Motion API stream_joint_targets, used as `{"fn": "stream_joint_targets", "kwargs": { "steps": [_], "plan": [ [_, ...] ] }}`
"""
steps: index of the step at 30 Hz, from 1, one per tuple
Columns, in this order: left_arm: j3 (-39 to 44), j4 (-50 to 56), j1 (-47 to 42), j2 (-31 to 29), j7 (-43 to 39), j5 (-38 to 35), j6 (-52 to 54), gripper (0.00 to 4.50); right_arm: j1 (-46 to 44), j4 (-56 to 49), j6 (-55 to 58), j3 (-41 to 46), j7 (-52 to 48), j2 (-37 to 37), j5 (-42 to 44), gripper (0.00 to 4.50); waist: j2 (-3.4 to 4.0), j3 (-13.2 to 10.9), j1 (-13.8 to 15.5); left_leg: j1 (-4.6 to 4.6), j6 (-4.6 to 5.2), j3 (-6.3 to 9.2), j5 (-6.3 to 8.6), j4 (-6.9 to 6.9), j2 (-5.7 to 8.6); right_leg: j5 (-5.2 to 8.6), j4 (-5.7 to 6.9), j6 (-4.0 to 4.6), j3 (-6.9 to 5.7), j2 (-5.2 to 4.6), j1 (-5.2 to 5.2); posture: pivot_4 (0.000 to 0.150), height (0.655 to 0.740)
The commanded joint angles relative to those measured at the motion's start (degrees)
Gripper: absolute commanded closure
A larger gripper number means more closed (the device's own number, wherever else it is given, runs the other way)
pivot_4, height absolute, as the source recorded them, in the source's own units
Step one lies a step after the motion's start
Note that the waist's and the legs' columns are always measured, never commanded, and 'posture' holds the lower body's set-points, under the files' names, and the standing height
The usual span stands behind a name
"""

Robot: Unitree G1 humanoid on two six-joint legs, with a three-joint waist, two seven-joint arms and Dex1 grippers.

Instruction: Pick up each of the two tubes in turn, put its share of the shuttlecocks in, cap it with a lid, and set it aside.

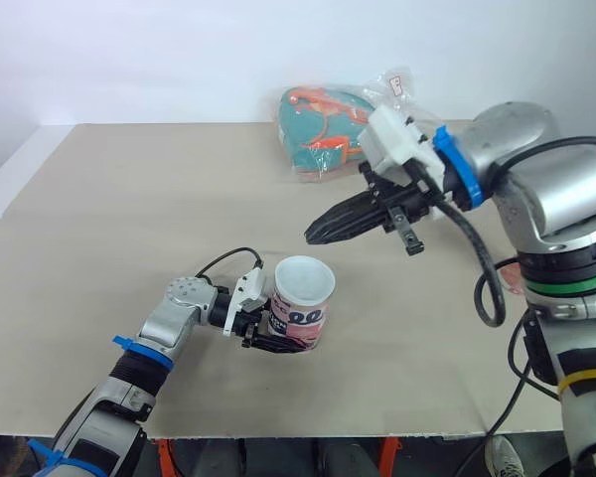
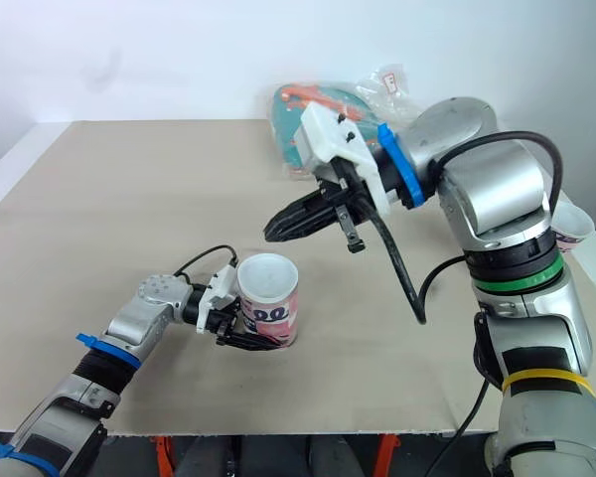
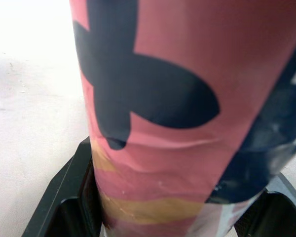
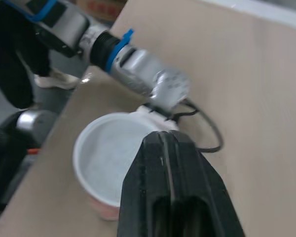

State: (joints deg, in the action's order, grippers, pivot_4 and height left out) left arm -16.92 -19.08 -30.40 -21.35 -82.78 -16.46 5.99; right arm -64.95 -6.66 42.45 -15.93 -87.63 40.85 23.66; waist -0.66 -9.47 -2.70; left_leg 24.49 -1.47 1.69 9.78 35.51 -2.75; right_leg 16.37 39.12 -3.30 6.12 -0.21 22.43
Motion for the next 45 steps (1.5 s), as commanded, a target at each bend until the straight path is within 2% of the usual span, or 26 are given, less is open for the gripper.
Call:
{"fn": "stream_joint_targets", "kwargs": {
  "steps": [1, 8, 16, 17, 20, 22, 26, 31, 34, 35, 36, 38, 40, 41, 42, 43, 44, 45],
  "plan": [
    [-1.17, -1.51, 0.52, -0.5, 0.55, 2.16, 0.38, 1.72, -0.48, -1.93, -0.97, -1.32, -1.42, 0.54, 0.21, 4.46, 0.0, 0.0, -0.01, 0.01, 0.0, 0.0, 0.0, 0.0, 0.0, 0.0, 0.0, 0.0, 0.0, 0.0, 0.0, 0.15, 0.7387],
    [-0.98, -1.56, 0.56, -0.42, 0.99, 2.27, 0.08, 1.72, -1.4, -2.31, -0.89, -9.16, -2.47, -0.19, -2.56, 4.46, 0.0, 0.0, -0.02, 0.03, 0.0, 0.0, 0.0, 0.0, 0.0, 0.02, -0.01, -0.02, 0.0, 0.0, 0.03, 0.15, 0.7387],
    [-0.84, -1.8, 0.49, -0.25, 1.69, 2.38, -0.52, 1.72, -2.14, -1.77, 0.34, -12.37, -4.25, -2.81, -0.72, 4.46, -0.01, 0.0, 0.0, 0.07, 0.0, 0.03, 0.0, 0.01, 0.0, 0.01, -0.01, -0.02, -0.03, 0.0, 0.05, 0.15, 0.7387],
    [-0.83, -1.78, 0.52, -0.26, 1.72, 2.37, -0.5, 1.72, -1.84, -1.98, -0.3, -13.88, -4.48, -2.85, -1.74, 4.46, -0.01, 0.0, 0.0, 0.07, 0.0, 0.03, 0.0, 0.02, 0.0, 0.01, -0.01, -0.02, -0.04, -0.01, 0.04, 0.15, 0.7387],
    [-0.79, -1.64, 0.65, -0.35, 1.79, 2.27, -0.32, 1.72, 0.07, -1.28, -8.11, -22.65, -3.51, -1.11, -12.39, 4.46, 0.0, 0.03, -0.02, 0.02, 0.0, 0.03, 0.0, 0.02, 0.0, 0.01, -0.01, -0.02, -0.03, -0.01, 0.02, 0.15, 0.7387],
    [-0.79, -1.47, 0.74, -0.34, 1.93, 2.26, -0.28, 1.72, 0.93, -0.84, -10.61, -23.9, -2.99, -1.18, -14.63, 4.46, -0.03, 0.13, -0.03, -0.09, 0.0, 0.02, 0.0, 0.0, 0.0, 0.03, -0.01, -0.02, -0.03, 0.0, -0.08, 0.15, 0.7387],
    [-0.74, -1.1, 0.95, -0.3, 2.36, 2.03, -0.25, 1.72, 2.77, -0.43, -15.55, -21.83, -2.11, -1.59, -16.08, 4.46, -0.47, 0.54, -0.07, -0.47, -0.03, 0.02, 0.02, -0.03, -0.02, 0.2, -0.02, 0.28, -0.07, -0.01, -0.18, 0.15, 0.7387],
    [-0.77, -0.73, 1.29, -0.38, 2.49, 1.75, -0.36, 1.72, 2.5, -0.32, -13.54, -12.61, -2.27, -2.26, -9.23, 4.46, -0.61, 0.62, -0.07, -0.69, -0.05, -0.08, 0.02, -0.01, -0.03, 0.15, -0.03, 0.34, -0.04, -0.13, -0.32, 0.15, 0.7387],
    [-0.42, -0.37, 1.56, 0.0, 2.87, 1.27, -0.4, 1.72, 2.09, 0.09, -11.13, -7.17, -1.56, -1.93, -5.19, 4.46, -0.56, 0.59, -0.01, -0.39, -0.04, -0.1, 0.01, -0.03, -0.03, 0.13, -0.03, 0.34, -0.04, -0.13, -0.26, 0.15, 0.7387],
    [-0.36, -0.4, 1.56, 0.28, 3.11, 1.26, -0.65, 1.72, 1.82, 0.62, -9.59, -4.57, -1.0, -1.57, -3.39, 4.0, -0.54, 0.56, 0.02, -0.22, -0.03, -0.09, 0.01, -0.03, -0.03, 0.12, -0.02, 0.34, -0.04, -0.13, -0.11, 0.15, 0.7387],
    [-0.39, -0.44, 1.59, 0.53, 3.37, 1.36, -0.97, 1.72, 1.77, 0.93, -8.22, -2.35, -0.32, -0.87, -2.11, 3.85, -0.51, 0.51, 0.14, -0.13, -0.03, -0.08, 0.01, -0.03, -0.03, 0.07, -0.02, 0.24, -0.04, -0.12, -0.06, 0.15, 0.7387],
    [-0.45, -0.63, 1.55, 1.01, 3.94, 1.58, -0.98, 1.72, 2.35, 0.42, -5.15, 1.74, 0.7, 1.06, 0.51, 3.16, -0.5, 0.49, 0.41, 0.04, -0.03, -0.01, 0.01, -0.02, 0.03, -0.01, -0.02, 0.09, -0.04, -0.12, 0.02, 0.15, 0.7387],
    [-0.34, -0.6, 1.47, 1.55, 4.31, 1.45, -0.81, 1.72, 3.89, -1.03, -3.01, 5.03, 1.53, 3.23, 2.66, 2.07, -0.51, 0.48, 0.76, 0.2, -0.04, 0.04, 0.01, -0.02, 0.08, -0.03, -0.07, 0.15, -0.06, -0.17, 0.12, 0.15, 0.7387],
    [-0.33, -0.56, 1.42, 1.8, 4.5, 1.47, -0.82, 1.72, 4.72, -1.68, -1.9, 6.9, 2.39, 4.18, 3.71, 1.75, -0.51, 0.48, 0.82, 0.21, -0.07, 0.04, 0.04, -0.02, 0.1, -0.04, -0.1, 0.18, -0.06, -0.18, 0.11, 0.15, 0.7387],
    [-0.39, -0.58, 1.33, 2.04, 4.7, 1.63, -1.03, 1.72, 5.57, -2.22, -0.87, 8.83, 3.31, 5.06, 4.77, 1.16, -0.51, 0.48, 0.81, 0.23, -0.08, 0.04, 0.06, -0.03, 0.1, -0.02, -0.14, 0.17, -0.06, -0.18, 0.11, 0.15, 0.7387],
    [-0.56, -0.44, 1.37, 2.06, 4.6, 1.85, -1.57, 1.72, 6.49, -3.09, 0.19, 10.8, 4.04, 5.86, 6.15, 0.93, -0.5, 0.47, 0.79, 0.22, -0.07, 0.03, 0.07, -0.03, 0.1, 0.0, -0.15, 0.15, -0.05, -0.18, 0.11, 0.15, 0.7387],
    [-0.71, -0.36, 1.35, 2.24, 4.68, 2.13, -2.4, 1.72, 7.92, -4.47, 1.21, 13.57, 5.18, 6.78, 7.74, 0.5, -0.51, 0.46, 0.84, 0.22, -0.07, 0.02, 0.08, -0.05, 0.1, 0.04, -0.14, 0.1, -0.05, -0.18, 0.13, 0.15, 0.7387],
    [-0.62, 0.0, 1.28, 2.51, 4.63, 1.88, -2.71, 0.9, 9.63, -6.27, 2.67, 16.76, 6.54, 7.72, 9.61, 0.08, -0.4, 0.39, 0.77, 0.24, -0.07, 0.07, 0.07, -0.05, 0.09, 0.09, -0.14, 0.03, -0.09, -0.16, 0.13, 0.15, 0.7387]
  ]
}}
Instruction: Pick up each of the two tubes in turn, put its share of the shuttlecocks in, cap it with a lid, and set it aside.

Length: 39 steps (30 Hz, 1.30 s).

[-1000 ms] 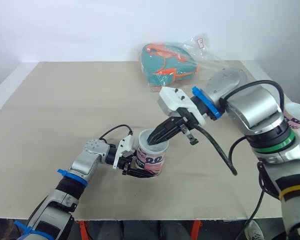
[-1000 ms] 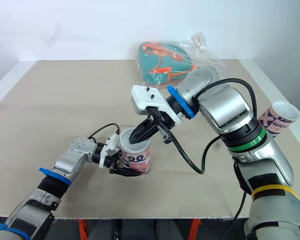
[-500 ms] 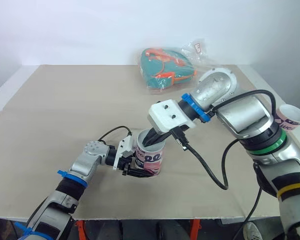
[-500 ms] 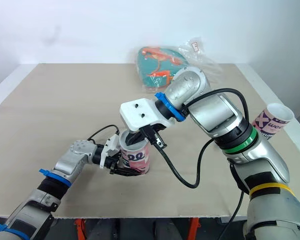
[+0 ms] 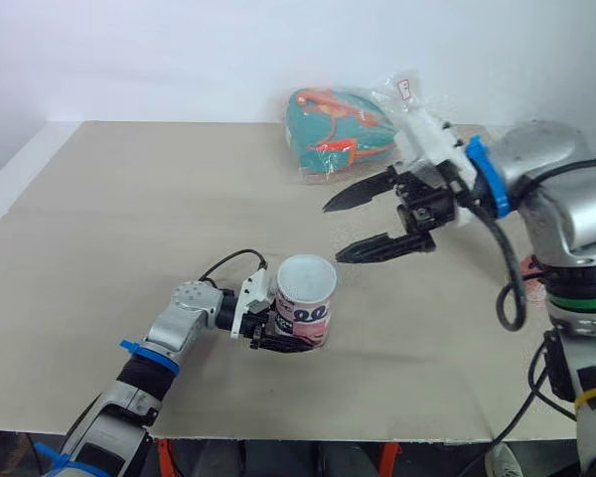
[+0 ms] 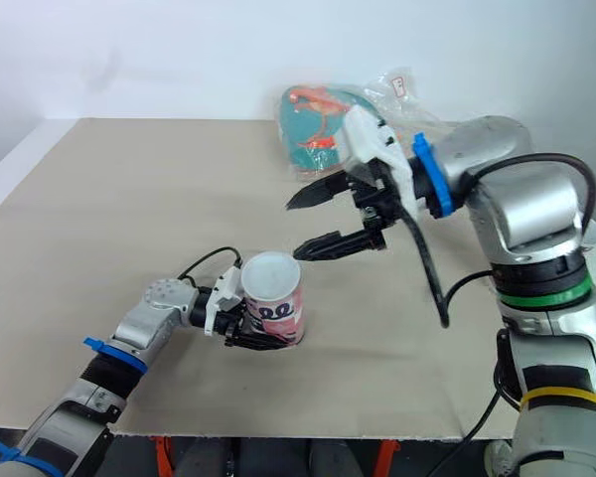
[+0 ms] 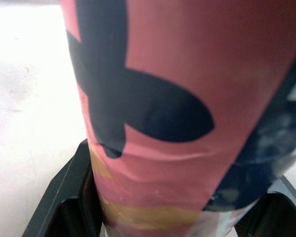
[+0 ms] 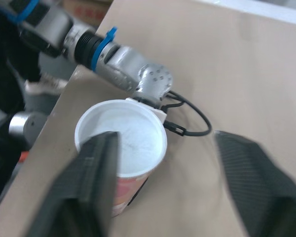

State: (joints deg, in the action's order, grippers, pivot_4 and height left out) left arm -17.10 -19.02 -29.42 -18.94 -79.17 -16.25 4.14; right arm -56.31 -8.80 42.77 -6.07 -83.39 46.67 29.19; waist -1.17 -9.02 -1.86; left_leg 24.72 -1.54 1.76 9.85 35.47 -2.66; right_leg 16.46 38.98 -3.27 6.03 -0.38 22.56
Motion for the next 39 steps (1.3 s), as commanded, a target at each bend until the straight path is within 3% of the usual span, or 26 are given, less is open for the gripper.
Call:
{"fn": "stream_joint_targets", "kwargs": {
  "steps": [1, 3, 10, 17, 24, 31, 39],
  "plan": [
    [-0.16, 0.42, 0.15, 0.43, 0.86, 0.97, -0.67, 0.76, 2.85, -5.96, 3.57, 9.63, 3.7, 2.69, 5.76, 0.0, 0.13, -0.13, -0.07, 0.0, 0.0, -0.06, 0.0, 0.0, 0.0, 0.0, 0.0, -0.05, 0.05, 0.0, 0.03, 0.15, 0.7387],
    [0.67, 1.45, -0.3, 1.03, 0.26, -0.77, 0.42, 0.04, 7.08, -9.64, 5.47, 13.63, 6.54, 4.07, 8.08, 0.0, 0.11, -0.15, -0.01, 0.02, 0.0, -0.03, 0.0, 0.01, 0.0, 0.02, 0.0, -0.08, 0.04, 0.01, 0.04, 0.15, 0.7387],
    [0.25, 2.36, -1.7, 1.54, -3.17, -0.98, -4.17, 0.04, 21.47, -20.0, 9.73, 19.73, 17.94, 2.77, 13.97, 0.0, 0.14, -0.23, -0.21, 0.35, 0.0, -0.03, 0.0, -0.02, -0.02, 0.0, 0.02, -0.03, 0.08, 0.08, 0.41, 0.15, 0.7387],
    [1.5, 0.95, -2.24, -0.93, -3.8, -0.36, -5.2, 0.04, 26.69, -22.49, 9.79, 20.98, 24.17, 2.34, 17.78, 0.0, 0.19, -0.35, -0.45, 0.36, 0.0, -0.04, 0.0, 0.0, -0.02, 0.0, 0.02, -0.1, 0.11, 0.1, 0.42, 0.15, 0.7387],
    [1.41, 2.58, 0.09, -4.76, -4.84, -0.31, -4.06, 0.04, 31.24, -21.86, 6.67, 18.51, 26.32, 4.77, 14.48, 0.0, 0.16, -0.4, -0.58, 0.38, 0.01, -0.05, 0.0, -0.01, -0.02, 0.03, 0.01, -0.1, 0.11, 0.08, 0.42, 0.15, 0.7387],
    [3.7, 4.5, 1.87, -9.33, -6.11, -1.73, -2.56, 0.04, 35.48, -20.15, -0.16, 9.21, 27.66, 7.03, 3.2, 0.0, 0.15, -0.44, -0.73, 0.37, 0.01, -0.04, 0.0, -0.01, -0.05, 0.03, 0.02, -0.11, 0.09, 0.1, 0.44, 0.15, 0.7387],
    [14.09, 10.84, 4.14, -19.16, -6.75, -11.51, 10.63, 0.04, 36.98, -19.41, -2.83, 3.02, 25.93, 4.9, 0.69, 0.0, 0.07, -0.63, -0.84, 0.38, 0.0, -0.05, 0.0, 0.0, -0.12, 0.03, 0.04, -0.09, 0.09, 0.15, 0.48, 0.15, 0.7387]
  ]
}}
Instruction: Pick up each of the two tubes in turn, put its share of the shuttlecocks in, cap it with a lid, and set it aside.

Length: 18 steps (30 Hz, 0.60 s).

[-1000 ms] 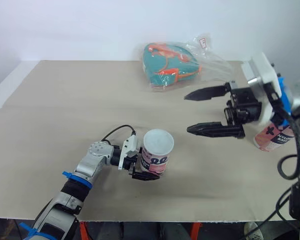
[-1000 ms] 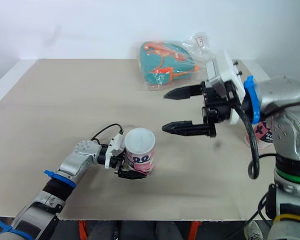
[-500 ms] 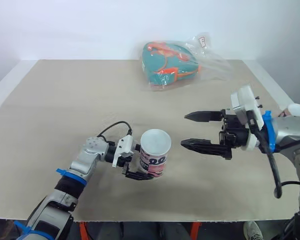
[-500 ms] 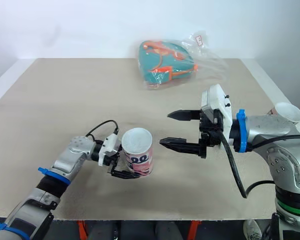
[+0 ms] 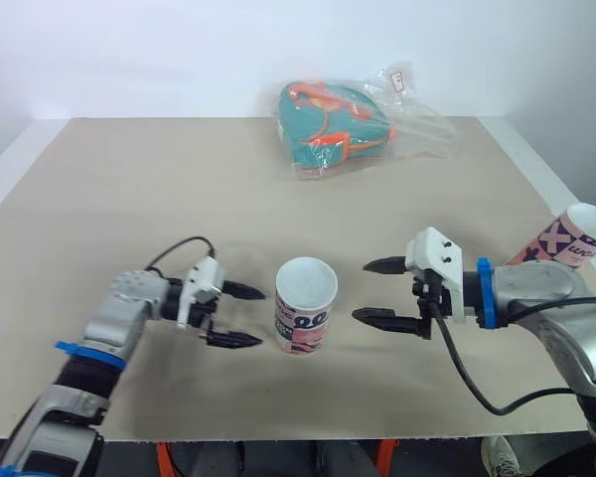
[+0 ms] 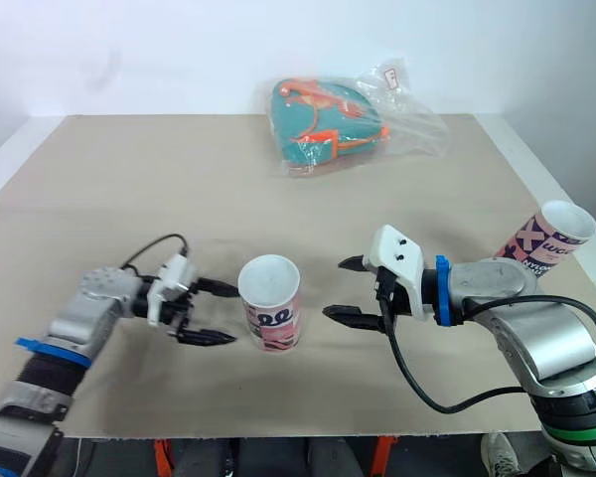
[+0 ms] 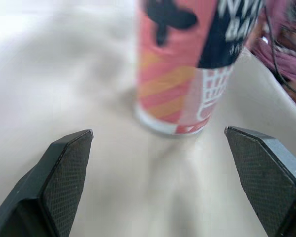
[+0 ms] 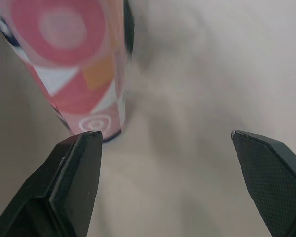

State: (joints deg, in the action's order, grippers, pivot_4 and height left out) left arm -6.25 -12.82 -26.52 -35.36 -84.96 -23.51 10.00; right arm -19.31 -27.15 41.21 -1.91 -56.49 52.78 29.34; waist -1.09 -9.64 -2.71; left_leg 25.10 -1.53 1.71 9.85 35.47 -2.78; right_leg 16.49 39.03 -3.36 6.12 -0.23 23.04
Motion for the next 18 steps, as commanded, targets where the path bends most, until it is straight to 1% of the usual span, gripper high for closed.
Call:
{"fn": "stream_joint_targets", "kwargs": {
  "steps": [1, 5, 8, 11, 15, 18],
  "plan": [
    [3.63, 5.95, 1.9, -4.03, -1.46, -4.85, 6.09, 0.04, -0.02, -1.35, -1.41, -2.11, -1.12, -1.86, 0.53, 0.0, -0.07, -0.04, 0.0, 0.01, 0.0, 0.0, 0.0, 0.0, 0.0, 0.02, 0.0, 0.0, 0.0, 0.0, -0.01, 0.15, 0.7387],
    [4.69, 11.38, 5.1, -7.97, -2.47, -6.51, 8.65, 0.04, -0.89, -0.82, -1.64, -5.31, -1.7, -4.59, 0.23, 0.0, -0.09, -0.11, 0.0, 0.01, -0.01, 0.0, 0.01, -0.02, -0.01, 0.04, 0.01, 0.03, -0.01, -0.01, 0.02, 0.15, 0.7387],
    [5.14, 14.22, 7.44, -10.17, -3.14, -6.06, 7.15, 0.04, -1.81, 0.49, -2.37, -7.58, -2.26, -6.4, -0.64, 0.0, -0.14, -0.14, 0.0, 0.0, -0.01, 0.0, 0.0, 0.0, -0.04, 0.0, 0.01, 0.06, -0.02, 0.01, 0.02, 0.15, 0.7387],
    [6.52, 15.95, 8.82, -10.15, -1.99, -6.65, 5.78, 0.04, -3.02, 2.67, -3.15, -8.76, -2.81, -8.29, -0.94, 0.0, -0.16, -0.15, 0.06, -0.01, -0.01, -0.02, 0.0, 0.02, -0.06, -0.03, 0.01, 0.08, -0.03, 0.01, 0.02, 0.15, 0.7387],
    [8.6, 19.12, 10.13, -9.94, 0.87, -8.67, 7.68, 0.04, -3.98, 6.05, -4.09, -10.74, -4.0, -11.21, -1.27, 0.0, -0.2, -0.18, 0.06, 0.0, -0.02, -0.03, -0.01, 0.04, -0.07, -0.05, 0.01, 0.07, -0.03, 0.01, 0.02, 0.15, 0.7387],
    [10.65, 23.49, 11.42, -9.67, 4.53, -10.98, 10.1, 0.04, -4.95, 8.36, -5.15, -13.25, -5.12, -14.11, -1.89, 0.0, -0.23, -0.2, 0.05, 0.0, -0.02, -0.02, -0.01, 0.03, -0.11, -0.04, 0.01, 0.09, -0.04, 0.05, 0.02, 0.15, 0.7387]
  ]
}}
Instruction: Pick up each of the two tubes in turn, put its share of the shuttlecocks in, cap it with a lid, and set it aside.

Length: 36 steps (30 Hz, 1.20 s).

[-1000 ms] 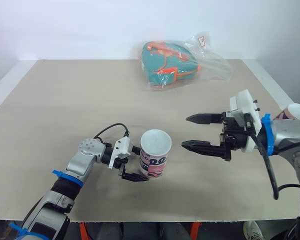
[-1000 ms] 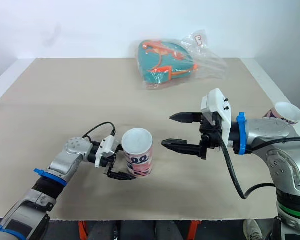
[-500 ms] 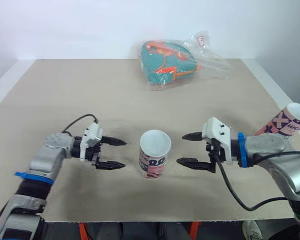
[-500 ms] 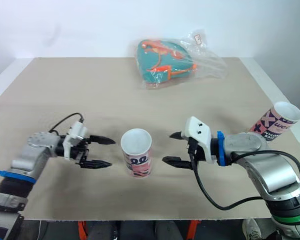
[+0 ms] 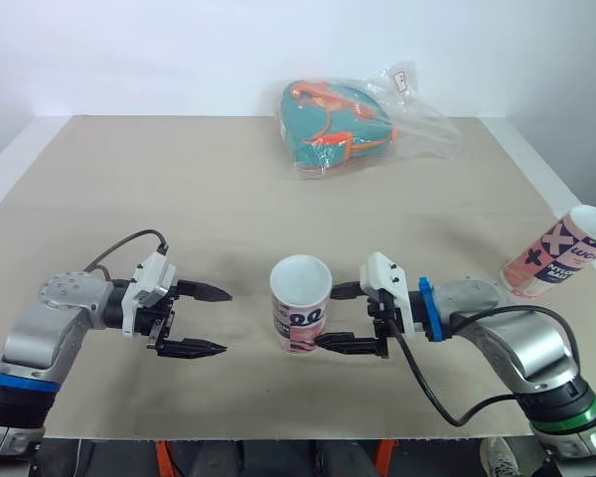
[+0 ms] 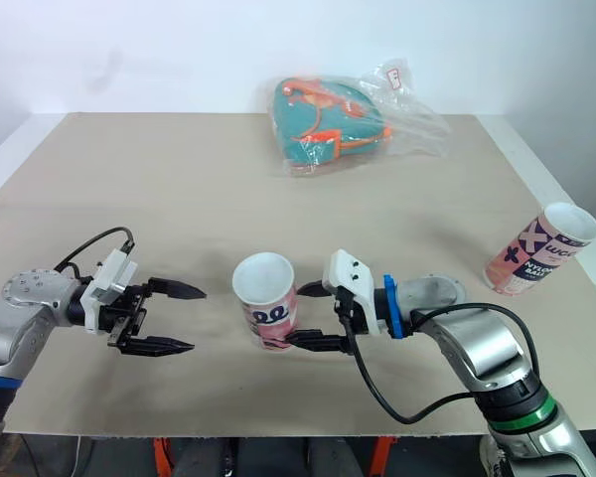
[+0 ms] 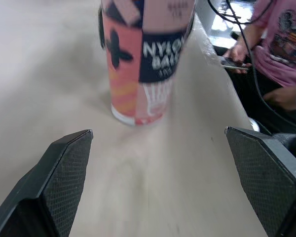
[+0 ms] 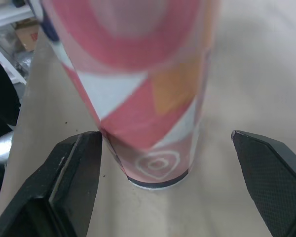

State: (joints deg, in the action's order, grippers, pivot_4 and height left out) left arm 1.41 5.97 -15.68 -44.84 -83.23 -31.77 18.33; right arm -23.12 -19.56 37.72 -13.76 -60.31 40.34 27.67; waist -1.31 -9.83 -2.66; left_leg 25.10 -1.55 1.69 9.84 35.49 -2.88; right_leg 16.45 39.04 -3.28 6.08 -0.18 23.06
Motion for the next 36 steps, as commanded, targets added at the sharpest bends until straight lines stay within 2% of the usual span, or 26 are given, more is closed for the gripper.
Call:
{"fn": "stream_joint_targets", "kwargs": {
  "steps": [1, 17, 19, 20, 22, 24, 29, 34, 36],
  "plan": [
    [3.34, 5.8, 0.83, -0.12, 3.69, -3.32, 2.47, 0.04, -1.4, 1.34, -1.98, -1.69, -1.61, -2.26, -0.34, 0.0, -0.01, -0.01, 0.0, 0.0, 0.0, 0.0, 0.0, -0.01, 0.0, 0.0, 0.01, 0.01, 0.0, 0.01, 0.01, 0.15, 0.7387],
    [5.2, 11.1, 1.83, 1.75, 10.45, -8.17, 5.05, 0.04, -5.02, 8.27, -4.76, -1.62, -4.63, -7.41, -1.33, 0.0, -0.02, -0.03, 0.0, -0.01, -0.02, 0.01, -0.01, 0.03, -0.02, -0.06, 0.03, 0.03, 0.0, 0.04, 0.0, 0.15, 0.7387],
    [5.05, 10.97, 1.65, 1.86, 10.71, -8.45, 5.04, 0.0, -4.82, 8.39, -4.9, -1.32, -4.64, -7.61, -1.16, 0.54, -0.02, -0.03, 0.0, 0.0, -0.02, 0.0, -0.01, 0.03, -0.01, -0.06, 0.03, 0.04, 0.0, 0.04, 0.0, 0.15, 0.7387],
    [4.97, 10.93, 1.61, 1.83, 10.78, -8.52, 5.02, 0.0, -4.78, 8.42, -4.82, -1.25, -4.68, -7.64, -1.14, 0.59, -0.02, -0.03, 0.0, 0.0, -0.02, 0.0, -0.01, 0.03, -0.01, -0.06, 0.03, 0.04, 0.01, 0.04, 0.0, 0.15, 0.7387],
    [4.27, 10.39, 1.46, 1.93, 10.49, -7.95, 4.44, 0.0, -4.38, 7.96, -4.61, -1.16, -4.71, -7.3, -1.2, 1.55, -0.02, -0.03, -0.01, -0.01, -0.02, 0.01, -0.01, 0.03, -0.01, -0.06, 0.03, 0.04, 0.0, 0.04, 0.0, 0.15, 0.7387],
    [3.81, 9.92, 1.43, 2.13, 10.26, -7.51, 3.96, 0.0, -4.07, 7.58, -4.13, -0.87, -4.1, -7.05, -1.35, 2.2, -0.02, -0.03, -0.01, -0.01, -0.02, 0.01, -0.01, 0.03, -0.01, -0.06, 0.04, 0.04, 0.0, 0.04, 0.0, 0.15, 0.7387],
    [3.09, 8.88, 0.85, 2.86, 9.99, -6.89, 3.21, 0.0, -3.86, 6.88, -3.36, 1.07, -3.73, -6.04, -0.42, 2.2, -0.03, -0.03, 0.0, -0.01, -0.02, 0.01, -0.01, 0.05, -0.01, -0.07, 0.04, 0.02, 0.0, 0.04, -0.01, 0.15, 0.7387],
    [1.64, 7.01, -4.66, 9.06, 13.45, -8.37, 4.57, 0.0, -4.64, 7.67, -2.78, 8.86, -1.22, -4.49, 1.89, 2.2, -0.05, -0.06, 0.42, 0.02, -0.02, 0.02, -0.02, 0.2, 0.03, -0.13, 0.04, -0.08, 0.0, 0.02, -0.09, 0.15, 0.7387],
    [0.23, 5.39, -8.14, 12.33, 15.57, -7.51, 4.24, 0.0, -4.29, 9.28, -3.1, 14.68, 1.91, -3.87, 2.65, 2.2, -0.07, -0.08, 0.51, 0.01, -0.02, 0.01, -0.02, 0.23, 0.03, -0.15, 0.04, -0.11, 0.03, 0.02, -0.12, 0.15, 0.7387]
  ]
}}
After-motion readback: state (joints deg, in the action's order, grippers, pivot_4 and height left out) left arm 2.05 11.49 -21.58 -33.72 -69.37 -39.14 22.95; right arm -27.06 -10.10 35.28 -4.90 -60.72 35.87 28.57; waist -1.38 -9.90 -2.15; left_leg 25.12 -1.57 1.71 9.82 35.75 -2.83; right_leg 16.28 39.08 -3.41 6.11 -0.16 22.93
